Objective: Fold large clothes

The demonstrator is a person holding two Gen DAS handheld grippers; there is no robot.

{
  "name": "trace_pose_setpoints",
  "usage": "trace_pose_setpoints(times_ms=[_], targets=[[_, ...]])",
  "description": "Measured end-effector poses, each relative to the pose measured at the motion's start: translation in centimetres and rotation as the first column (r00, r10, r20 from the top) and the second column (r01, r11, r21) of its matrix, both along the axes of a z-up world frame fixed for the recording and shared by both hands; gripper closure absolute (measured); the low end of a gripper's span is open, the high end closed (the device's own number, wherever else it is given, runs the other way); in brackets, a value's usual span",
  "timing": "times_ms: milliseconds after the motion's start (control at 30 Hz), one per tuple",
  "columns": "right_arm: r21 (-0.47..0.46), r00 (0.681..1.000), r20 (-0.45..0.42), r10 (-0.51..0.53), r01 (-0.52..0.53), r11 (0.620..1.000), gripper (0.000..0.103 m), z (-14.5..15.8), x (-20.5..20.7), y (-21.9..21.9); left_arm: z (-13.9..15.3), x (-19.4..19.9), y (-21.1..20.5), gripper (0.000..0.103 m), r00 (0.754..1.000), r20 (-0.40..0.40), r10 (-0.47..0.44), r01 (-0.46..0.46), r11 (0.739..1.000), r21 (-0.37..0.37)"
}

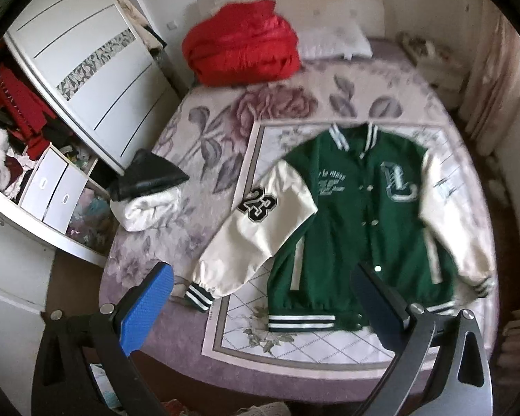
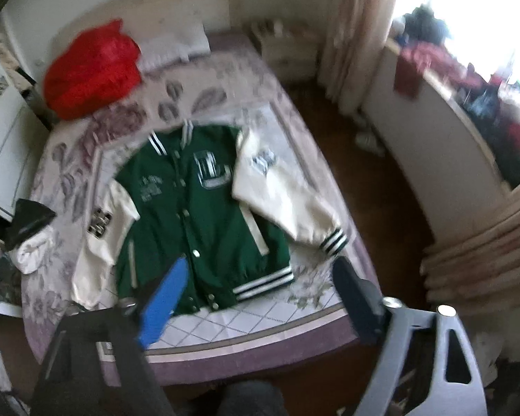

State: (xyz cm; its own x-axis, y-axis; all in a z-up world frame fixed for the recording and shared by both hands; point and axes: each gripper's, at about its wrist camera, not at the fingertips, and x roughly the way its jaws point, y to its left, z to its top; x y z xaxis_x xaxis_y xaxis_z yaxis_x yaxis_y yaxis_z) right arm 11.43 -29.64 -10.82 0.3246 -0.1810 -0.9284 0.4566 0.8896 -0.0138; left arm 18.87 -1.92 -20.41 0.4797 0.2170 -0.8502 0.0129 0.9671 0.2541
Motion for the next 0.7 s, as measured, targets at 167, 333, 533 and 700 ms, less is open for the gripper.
trace_pose_setpoints(times_ms=[167, 333, 533, 700], targets=[[0.169, 0.987, -0.163, 0.001, 0.027, 0.985, 0.020, -18.1, 5.1, -4.1, -13.6, 4.1, -2.1, 0.000, 0.992, -0.119, 0.033, -0.021, 0.995, 0.099], [0.188, 0.962, -0.261, 0.077, -0.027, 0.982, 0.020, -33.7, 9.5, -2.8, -26.8, 6.5, -2.0, 0.000, 0.970, -0.233, 0.072, -0.032, 0.985, 0.168], [0.145, 0.907, -0.377, 0.186, -0.140, 0.979, 0.038, -46.6, 13.8, 2.1, -39.6, 8.2, -2.1, 0.000, 0.933, -0.350, 0.081, -0.023, 0.986, 0.166], [0.113, 0.883, -0.424, 0.200, -0.168, 0.979, 0.037, -48.8, 13.5, 3.5, -41.0, 5.6, -2.7, 0.000, 0.962, -0.271, 0.025, 0.018, 0.988, 0.155]])
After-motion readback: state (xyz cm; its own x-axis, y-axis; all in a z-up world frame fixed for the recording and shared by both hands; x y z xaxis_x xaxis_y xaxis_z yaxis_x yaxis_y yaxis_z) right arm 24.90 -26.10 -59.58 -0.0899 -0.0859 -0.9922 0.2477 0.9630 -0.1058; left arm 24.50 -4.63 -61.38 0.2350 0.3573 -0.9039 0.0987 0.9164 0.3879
